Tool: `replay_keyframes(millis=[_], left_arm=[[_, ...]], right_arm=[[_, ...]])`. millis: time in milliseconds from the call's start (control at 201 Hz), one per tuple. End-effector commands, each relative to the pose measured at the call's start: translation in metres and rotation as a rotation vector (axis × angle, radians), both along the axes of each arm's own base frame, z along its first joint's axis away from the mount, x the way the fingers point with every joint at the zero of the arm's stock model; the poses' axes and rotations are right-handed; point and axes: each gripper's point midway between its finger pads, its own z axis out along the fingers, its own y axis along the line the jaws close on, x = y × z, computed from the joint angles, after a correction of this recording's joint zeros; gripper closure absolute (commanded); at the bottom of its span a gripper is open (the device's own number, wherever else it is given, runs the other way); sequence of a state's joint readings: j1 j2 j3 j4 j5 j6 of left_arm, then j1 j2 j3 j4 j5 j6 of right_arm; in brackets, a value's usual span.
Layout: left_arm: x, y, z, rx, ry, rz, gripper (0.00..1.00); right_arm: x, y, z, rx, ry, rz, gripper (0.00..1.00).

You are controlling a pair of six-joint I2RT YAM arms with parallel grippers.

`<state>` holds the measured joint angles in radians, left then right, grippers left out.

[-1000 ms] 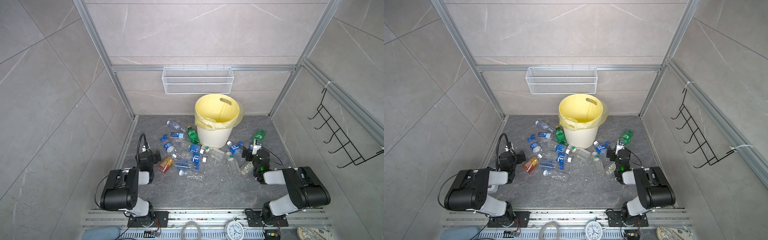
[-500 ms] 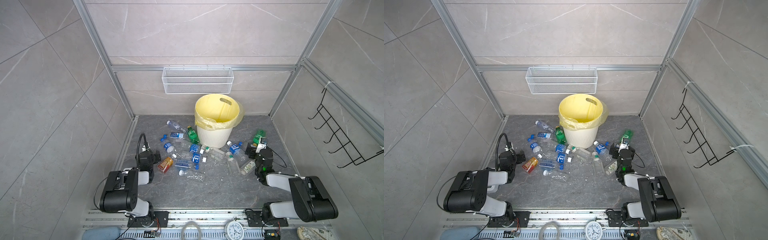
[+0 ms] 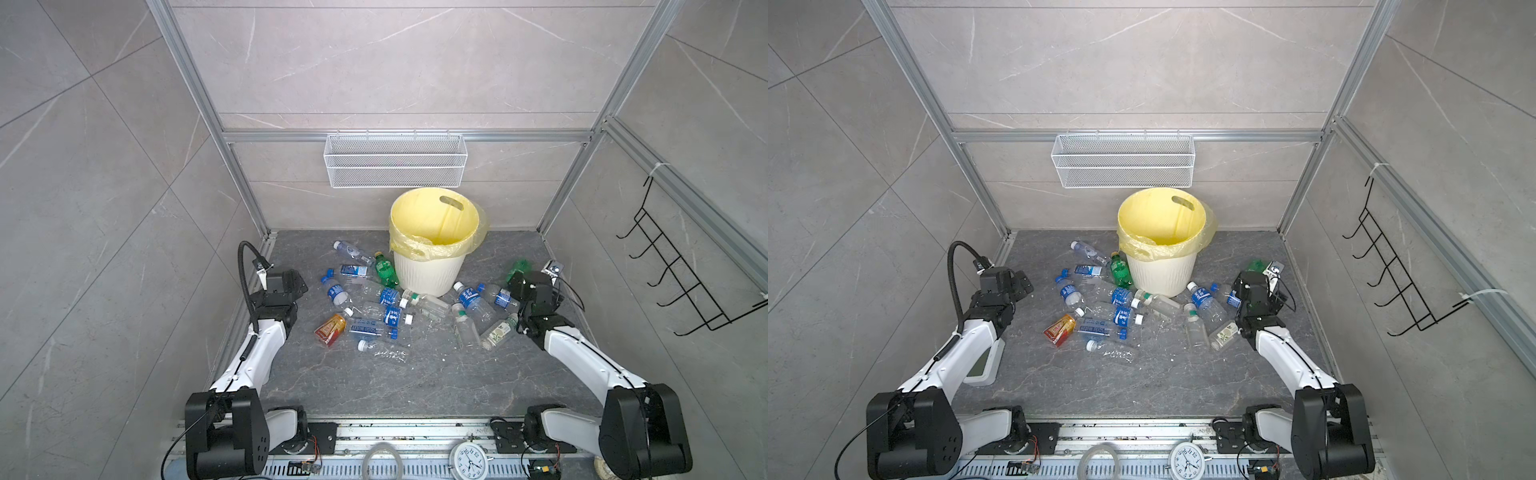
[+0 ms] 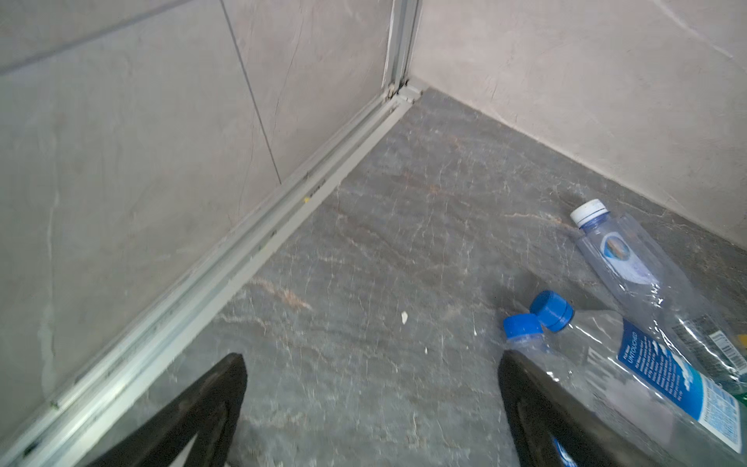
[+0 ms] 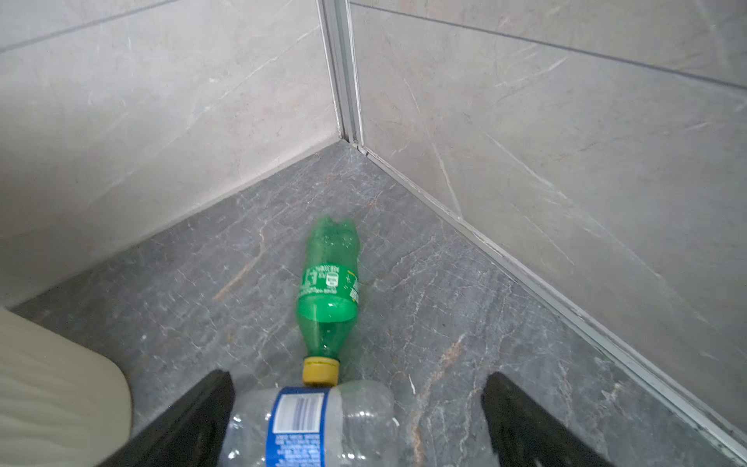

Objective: Throw the plastic bottles in the bin
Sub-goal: 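Reach the left gripper toward the red-and-yellow bottle while the right gripper moves forward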

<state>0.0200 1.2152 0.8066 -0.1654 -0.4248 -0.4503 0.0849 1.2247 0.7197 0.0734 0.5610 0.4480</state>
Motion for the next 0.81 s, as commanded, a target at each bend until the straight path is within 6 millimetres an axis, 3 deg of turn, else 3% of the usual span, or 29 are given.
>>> replay_keyframes(millis=[0,159,299,662,802], left_arm=[[-0.033,-0.009,-0.008,-0.153,0.088,0.075,0.0],[-0.039,-0.039,-0.011,-0.307,0.137,-0.014,0.0],[-0.044,-0.052,-0.017,-0.368,0.218,-0.054,0.0],[-0.047,-0.08,-0.037,-0.485,0.352,-0.137,0.0],[-0.05,-0.108,-0.036,-0.507,0.378,-0.251,0.0]], right_arm=[[-0.026,0.005,-0.034,0.048,0.169,0.002,0.0],[-0.031,0.031,-0.018,0.093,0.13,0.138,0.0],[-0.035,0.066,0.002,-0.019,0.155,0.25,0.0],[-0.047,0.21,0.016,-0.128,0.18,0.605,0.0],[-0.058,0.261,0.019,-0.172,0.187,0.694,0.01]])
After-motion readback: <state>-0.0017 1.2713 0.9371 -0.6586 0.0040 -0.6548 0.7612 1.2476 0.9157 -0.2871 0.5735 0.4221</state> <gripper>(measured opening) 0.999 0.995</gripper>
